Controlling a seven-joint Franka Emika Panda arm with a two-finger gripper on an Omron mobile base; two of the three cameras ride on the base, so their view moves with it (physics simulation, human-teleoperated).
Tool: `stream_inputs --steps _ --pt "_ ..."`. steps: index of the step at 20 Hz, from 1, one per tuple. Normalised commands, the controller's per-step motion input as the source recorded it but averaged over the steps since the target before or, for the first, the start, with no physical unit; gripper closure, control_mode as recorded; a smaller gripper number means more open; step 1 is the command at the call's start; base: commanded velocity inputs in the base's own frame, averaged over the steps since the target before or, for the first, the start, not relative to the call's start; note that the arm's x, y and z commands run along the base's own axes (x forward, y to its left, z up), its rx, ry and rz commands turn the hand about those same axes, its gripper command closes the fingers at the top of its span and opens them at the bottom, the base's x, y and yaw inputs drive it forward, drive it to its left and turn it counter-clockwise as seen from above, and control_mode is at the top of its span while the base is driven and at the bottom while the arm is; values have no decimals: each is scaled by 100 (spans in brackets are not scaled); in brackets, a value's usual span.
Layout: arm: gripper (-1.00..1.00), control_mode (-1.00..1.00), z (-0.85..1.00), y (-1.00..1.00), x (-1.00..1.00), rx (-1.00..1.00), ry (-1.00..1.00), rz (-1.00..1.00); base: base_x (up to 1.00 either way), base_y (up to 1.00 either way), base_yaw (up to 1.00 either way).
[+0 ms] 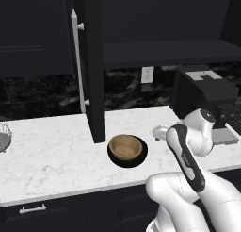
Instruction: Pick up the bowls on the counter and stack them on top of one another in the open cabinet. Place the smaller bowl on top of the larger bowl.
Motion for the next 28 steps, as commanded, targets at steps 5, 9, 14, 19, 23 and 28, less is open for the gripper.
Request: stream_inputs --steps 5,9,14,19,23,28 --pt "-100 -100 -16 16 30 0 11 0 0 0 0" --pt "-100 -100 -51 22 0 0 24 0 0 0 0" --pt "-100 -100 -41 23 -1 1 10 0 0 0 0" --pt "-100 -100 -6 24 0 1 -2 0 0 0 0" --pt "-100 -100 -29 27 14 0 0 0 0 0 0" --pt "-100 -100 -45 5 8 1 0 0 0 0 0"
